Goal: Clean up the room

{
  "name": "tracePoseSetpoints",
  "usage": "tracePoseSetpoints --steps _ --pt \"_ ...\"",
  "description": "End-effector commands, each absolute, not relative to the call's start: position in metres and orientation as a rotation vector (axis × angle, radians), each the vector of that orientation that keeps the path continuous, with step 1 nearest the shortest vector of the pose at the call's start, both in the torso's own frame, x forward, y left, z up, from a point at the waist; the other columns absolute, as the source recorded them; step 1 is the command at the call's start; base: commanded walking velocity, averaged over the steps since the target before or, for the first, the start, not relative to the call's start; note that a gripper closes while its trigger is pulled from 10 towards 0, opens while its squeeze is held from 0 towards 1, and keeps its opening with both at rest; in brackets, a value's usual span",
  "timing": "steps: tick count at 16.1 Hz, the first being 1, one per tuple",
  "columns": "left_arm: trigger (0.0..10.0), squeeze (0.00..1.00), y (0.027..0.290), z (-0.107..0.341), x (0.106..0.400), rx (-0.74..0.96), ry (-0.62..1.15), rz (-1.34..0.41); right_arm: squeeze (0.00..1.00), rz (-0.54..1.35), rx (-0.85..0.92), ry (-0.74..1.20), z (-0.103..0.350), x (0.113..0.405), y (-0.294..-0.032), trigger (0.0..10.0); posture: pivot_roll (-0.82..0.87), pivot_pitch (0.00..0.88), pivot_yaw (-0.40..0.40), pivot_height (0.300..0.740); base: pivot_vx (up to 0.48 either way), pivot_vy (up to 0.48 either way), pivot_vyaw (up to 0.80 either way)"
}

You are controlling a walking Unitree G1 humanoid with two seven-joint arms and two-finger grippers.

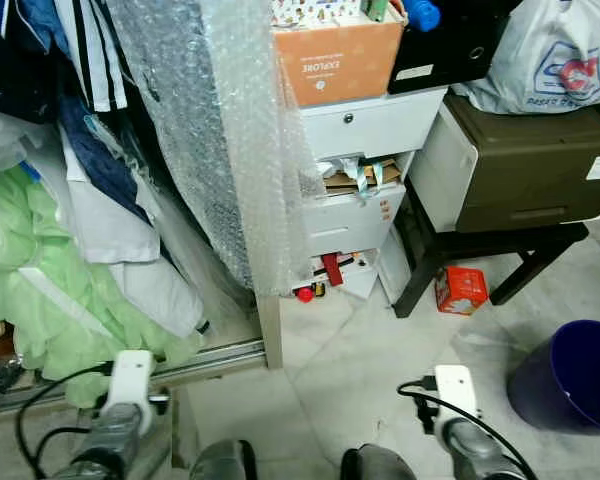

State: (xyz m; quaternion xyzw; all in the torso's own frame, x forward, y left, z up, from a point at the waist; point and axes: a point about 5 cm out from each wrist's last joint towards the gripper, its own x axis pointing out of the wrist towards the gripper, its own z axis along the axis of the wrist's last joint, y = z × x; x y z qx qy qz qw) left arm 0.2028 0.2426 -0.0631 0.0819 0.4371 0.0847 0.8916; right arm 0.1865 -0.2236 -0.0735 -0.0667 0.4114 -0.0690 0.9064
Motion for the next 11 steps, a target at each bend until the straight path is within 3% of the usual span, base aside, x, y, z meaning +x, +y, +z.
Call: tracePoseSetpoints --steps 1,7,11 --pt "10.0 0.00 0.2475 -0.0619 0.2025 0.192 0.911 0.186 0.00 -0.143 -0.135 0.852 -0.0747 0.1847 -0.2222 10.0 -0.03 0.106 0.010 0.740 0.251 0.409 -0.61" --pt "10.0 0.00 0.2426 -0.0633 0.2028 0.194 0.915 0.179 0.00 -0.134 -0.146 0.852 -0.0747 0.1840 -0.2230 10.0 -0.03 0.109 0.007 0.740 0.252 0.410 -0.64" --pt "10.0 0.00 0.2438 -0.0630 0.2022 0.205 0.906 0.198 0.00 -0.125 -0.155 0.853 -0.0748 0.1836 -0.2231 10.0 -0.03 0.109 0.005 0.740 0.187 0.381 -0.10"
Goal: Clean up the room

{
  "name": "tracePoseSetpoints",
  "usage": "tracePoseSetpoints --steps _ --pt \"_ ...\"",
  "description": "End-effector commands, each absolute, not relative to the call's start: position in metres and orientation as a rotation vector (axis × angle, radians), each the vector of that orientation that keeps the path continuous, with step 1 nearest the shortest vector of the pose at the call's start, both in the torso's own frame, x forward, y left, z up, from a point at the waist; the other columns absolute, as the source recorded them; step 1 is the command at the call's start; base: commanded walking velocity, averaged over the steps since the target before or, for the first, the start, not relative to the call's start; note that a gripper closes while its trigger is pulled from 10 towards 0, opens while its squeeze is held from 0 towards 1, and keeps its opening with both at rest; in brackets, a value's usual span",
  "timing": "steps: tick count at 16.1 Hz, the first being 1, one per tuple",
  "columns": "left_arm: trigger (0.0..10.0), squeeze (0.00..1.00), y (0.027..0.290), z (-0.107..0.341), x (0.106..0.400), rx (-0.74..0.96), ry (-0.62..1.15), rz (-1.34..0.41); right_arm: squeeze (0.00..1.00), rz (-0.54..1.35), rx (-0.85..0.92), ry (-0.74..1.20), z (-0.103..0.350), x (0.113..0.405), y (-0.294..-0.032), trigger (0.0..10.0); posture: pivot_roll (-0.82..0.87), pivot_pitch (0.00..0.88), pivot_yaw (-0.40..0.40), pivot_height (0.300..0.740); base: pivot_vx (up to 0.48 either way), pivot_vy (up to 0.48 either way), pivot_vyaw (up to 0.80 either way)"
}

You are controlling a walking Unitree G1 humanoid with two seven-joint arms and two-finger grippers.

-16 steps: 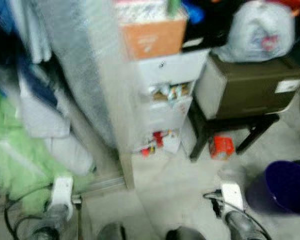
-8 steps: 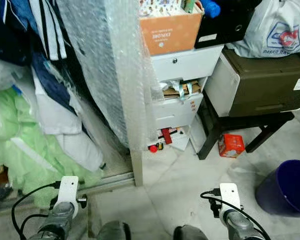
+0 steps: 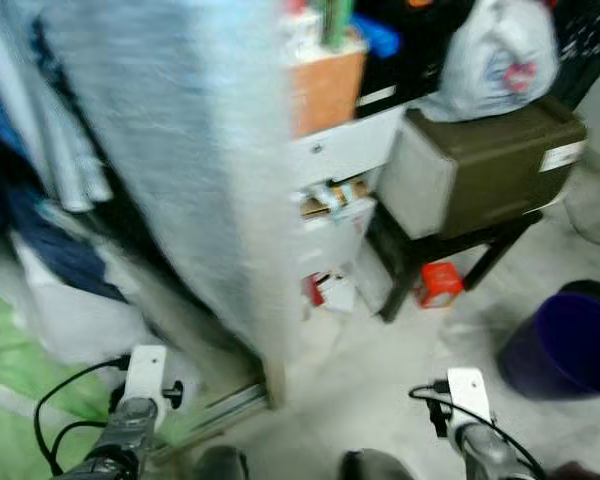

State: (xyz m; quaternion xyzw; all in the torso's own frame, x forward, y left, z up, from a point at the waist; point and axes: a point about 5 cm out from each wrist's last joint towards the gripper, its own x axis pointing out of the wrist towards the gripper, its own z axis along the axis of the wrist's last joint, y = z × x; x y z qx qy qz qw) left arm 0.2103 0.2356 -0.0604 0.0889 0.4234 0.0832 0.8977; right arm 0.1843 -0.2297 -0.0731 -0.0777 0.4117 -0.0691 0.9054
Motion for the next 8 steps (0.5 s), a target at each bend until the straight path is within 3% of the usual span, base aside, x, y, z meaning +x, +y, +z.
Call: tracePoseSetpoints --steps 1,8 --pt "10.0 0.00 0.2440 -0.0631 0.2019 0.201 0.907 0.205 0.00 -0.125 -0.155 0.853 -0.0749 0.1835 -0.2232 10.0 -0.03 0.108 0.004 0.740 0.000 0.000 0.00" --pt "10.0 0.00 0.2456 -0.0623 0.2029 0.220 0.912 0.208 0.00 -0.099 -0.178 0.856 -0.0747 0.1838 -0.2233 10.0 -0.03 0.102 -0.002 0.740 0.000 0.000 0.00"
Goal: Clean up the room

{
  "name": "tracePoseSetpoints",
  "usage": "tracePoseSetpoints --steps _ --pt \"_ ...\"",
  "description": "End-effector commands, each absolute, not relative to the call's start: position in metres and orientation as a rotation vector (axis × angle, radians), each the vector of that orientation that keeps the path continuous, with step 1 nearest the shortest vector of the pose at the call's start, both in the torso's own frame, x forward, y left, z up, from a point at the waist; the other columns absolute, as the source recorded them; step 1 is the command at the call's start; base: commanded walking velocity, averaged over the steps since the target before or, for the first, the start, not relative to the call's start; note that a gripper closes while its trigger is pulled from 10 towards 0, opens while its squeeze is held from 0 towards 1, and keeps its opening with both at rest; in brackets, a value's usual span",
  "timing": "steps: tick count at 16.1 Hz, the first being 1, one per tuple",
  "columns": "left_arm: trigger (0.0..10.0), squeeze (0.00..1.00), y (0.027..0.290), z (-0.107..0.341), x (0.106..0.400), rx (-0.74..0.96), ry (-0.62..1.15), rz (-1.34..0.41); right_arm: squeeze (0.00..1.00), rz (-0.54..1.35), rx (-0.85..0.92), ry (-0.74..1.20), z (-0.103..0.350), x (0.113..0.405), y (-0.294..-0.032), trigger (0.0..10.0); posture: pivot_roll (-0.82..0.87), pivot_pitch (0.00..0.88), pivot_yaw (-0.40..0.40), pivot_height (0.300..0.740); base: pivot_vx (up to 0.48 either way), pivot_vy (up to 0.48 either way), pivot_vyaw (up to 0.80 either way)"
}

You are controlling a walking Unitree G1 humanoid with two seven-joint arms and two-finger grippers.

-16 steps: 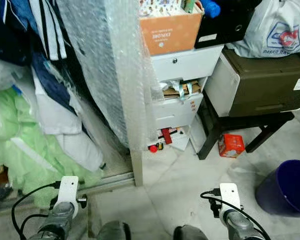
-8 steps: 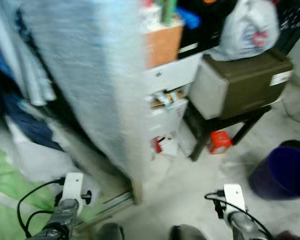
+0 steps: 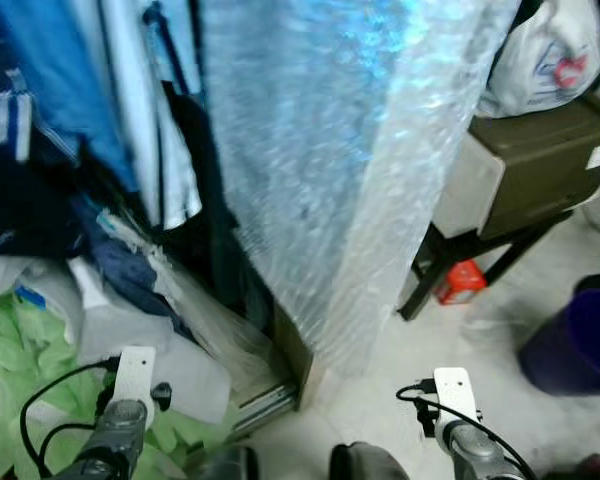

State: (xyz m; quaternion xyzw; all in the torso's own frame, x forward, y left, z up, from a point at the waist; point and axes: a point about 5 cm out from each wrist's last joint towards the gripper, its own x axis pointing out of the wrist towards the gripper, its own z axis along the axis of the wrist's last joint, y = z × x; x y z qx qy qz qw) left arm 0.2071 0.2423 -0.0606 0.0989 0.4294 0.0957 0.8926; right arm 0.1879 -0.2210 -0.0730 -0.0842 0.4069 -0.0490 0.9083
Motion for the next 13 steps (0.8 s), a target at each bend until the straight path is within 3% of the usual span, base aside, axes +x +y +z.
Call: tracePoseSetpoints --steps 1,3,13 --pt "10.0 0.00 0.2459 -0.0622 0.2029 0.220 0.912 0.209 0.00 -0.098 -0.178 0.856 -0.0747 0.1838 -0.2233 10.0 -0.03 0.102 -0.002 0.740 0.000 0.000 0.00" --pt "10.0 0.00 0.2481 -0.0615 0.2030 0.225 0.910 0.213 0.00 -0.083 -0.174 0.852 -0.0741 0.1851 -0.2225 10.0 -0.03 0.098 -0.002 0.740 0.000 0.000 0.26" --pt "10.0 0.00 0.2484 -0.0613 0.2031 0.237 0.912 0.211 0.00 -0.065 -0.189 0.864 -0.0740 0.1869 -0.2212 10.0 -0.03 0.094 0.005 0.740 0.000 0.000 0.79"
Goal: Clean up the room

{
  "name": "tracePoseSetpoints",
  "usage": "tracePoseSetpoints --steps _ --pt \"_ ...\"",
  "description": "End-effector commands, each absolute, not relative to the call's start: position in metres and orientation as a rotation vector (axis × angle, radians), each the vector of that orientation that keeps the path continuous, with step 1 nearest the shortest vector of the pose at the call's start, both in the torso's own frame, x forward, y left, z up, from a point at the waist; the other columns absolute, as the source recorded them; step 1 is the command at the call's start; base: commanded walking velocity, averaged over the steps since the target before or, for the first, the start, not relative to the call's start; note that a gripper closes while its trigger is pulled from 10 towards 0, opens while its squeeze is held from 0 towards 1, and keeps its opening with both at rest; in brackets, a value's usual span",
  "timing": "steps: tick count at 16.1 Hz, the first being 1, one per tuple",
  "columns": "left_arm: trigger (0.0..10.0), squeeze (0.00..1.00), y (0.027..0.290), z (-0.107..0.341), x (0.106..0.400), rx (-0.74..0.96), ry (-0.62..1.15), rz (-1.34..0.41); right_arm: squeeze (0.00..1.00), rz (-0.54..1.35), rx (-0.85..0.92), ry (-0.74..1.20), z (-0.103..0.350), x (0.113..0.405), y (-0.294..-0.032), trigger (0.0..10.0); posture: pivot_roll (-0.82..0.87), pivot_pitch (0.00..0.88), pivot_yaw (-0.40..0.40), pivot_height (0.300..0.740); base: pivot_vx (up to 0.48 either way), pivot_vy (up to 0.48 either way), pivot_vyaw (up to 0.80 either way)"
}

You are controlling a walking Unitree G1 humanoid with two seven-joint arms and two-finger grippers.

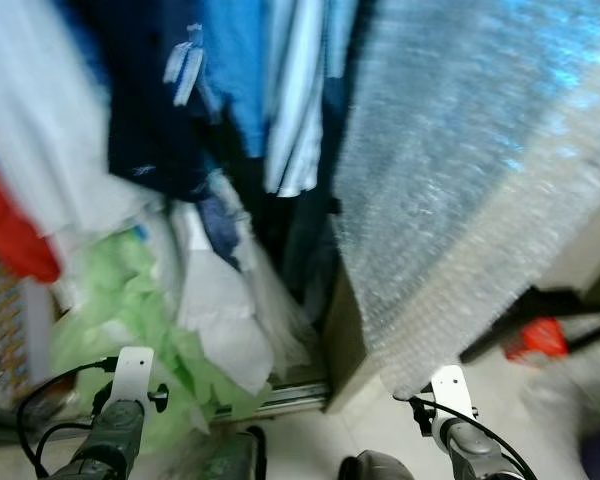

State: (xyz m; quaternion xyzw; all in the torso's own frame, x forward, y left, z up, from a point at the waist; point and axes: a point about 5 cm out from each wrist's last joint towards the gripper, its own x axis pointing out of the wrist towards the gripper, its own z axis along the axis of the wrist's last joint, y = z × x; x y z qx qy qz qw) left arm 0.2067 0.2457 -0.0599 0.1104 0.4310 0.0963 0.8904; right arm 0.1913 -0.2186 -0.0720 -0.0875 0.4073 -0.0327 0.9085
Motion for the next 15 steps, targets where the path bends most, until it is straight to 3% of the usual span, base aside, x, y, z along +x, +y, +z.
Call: tracePoseSetpoints --steps 1,9,15 --pt "10.0 0.00 0.2482 -0.0619 0.2022 0.238 0.915 0.211 0.00 -0.061 -0.195 0.877 -0.0745 0.1866 -0.2214 10.0 -0.03 0.093 0.005 0.740 0.000 0.000 0.79" --pt "10.0 0.00 0.2511 -0.0648 0.1955 0.222 0.935 0.227 0.00 -0.033 -0.222 0.916 -0.0756 0.1863 -0.2218 10.0 -0.03 0.092 0.001 0.740 0.000 0.000 0.78" --pt "10.0 0.00 0.2467 -0.0675 0.1930 0.183 0.941 0.227 0.00 -0.017 -0.239 0.932 -0.0757 0.1863 -0.2228 10.0 -0.03 0.091 -0.005 0.740 0.000 0.000 0.00"
